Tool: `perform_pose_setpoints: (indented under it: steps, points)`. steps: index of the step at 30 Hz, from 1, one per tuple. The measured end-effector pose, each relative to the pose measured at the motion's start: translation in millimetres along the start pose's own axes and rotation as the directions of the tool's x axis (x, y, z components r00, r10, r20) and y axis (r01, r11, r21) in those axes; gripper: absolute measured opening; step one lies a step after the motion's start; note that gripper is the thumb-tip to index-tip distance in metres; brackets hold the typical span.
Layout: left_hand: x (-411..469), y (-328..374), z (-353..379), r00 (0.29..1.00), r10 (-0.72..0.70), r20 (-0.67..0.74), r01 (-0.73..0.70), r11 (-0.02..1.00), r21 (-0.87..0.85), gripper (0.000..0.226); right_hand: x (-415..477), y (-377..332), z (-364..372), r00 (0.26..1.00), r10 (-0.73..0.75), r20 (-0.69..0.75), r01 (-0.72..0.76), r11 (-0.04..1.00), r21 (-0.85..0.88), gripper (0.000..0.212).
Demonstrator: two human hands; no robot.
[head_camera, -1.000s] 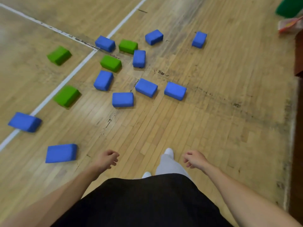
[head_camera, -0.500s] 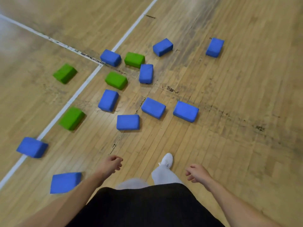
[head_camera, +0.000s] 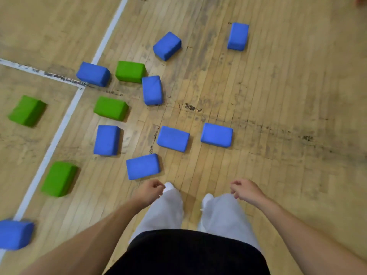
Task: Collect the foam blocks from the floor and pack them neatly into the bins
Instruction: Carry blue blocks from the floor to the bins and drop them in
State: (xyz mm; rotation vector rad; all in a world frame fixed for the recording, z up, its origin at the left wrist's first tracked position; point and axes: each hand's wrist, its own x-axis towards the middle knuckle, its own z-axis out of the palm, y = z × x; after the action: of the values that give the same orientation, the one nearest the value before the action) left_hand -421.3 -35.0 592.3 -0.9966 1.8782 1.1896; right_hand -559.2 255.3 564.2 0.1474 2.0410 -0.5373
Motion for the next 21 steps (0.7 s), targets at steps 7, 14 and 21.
perform_pose_setpoints:
  steps: [7,14,21]
  points:
    - [152.4,24.3,-13.5,0.994,0.111,0.011,-0.111,0.969,0.221,0.017,124.1,-60.3,29.2,0.981,-0.16,0.112,0.178,0.967,-0.182,0.016]
    - [374.0,10.4,39.5,0.966,0.239,-0.102,-0.221,0.961,0.165,0.014,346.4,-59.8,86.8,0.939,-0.34,0.055,0.344,0.928,-0.142,0.01]
    - [578.4,-28.9,89.6,0.913,0.387,-0.129,-0.308,0.861,0.406,0.028,541.8,-15.8,146.3,0.9,-0.426,0.087,0.434,0.863,-0.258,0.021]
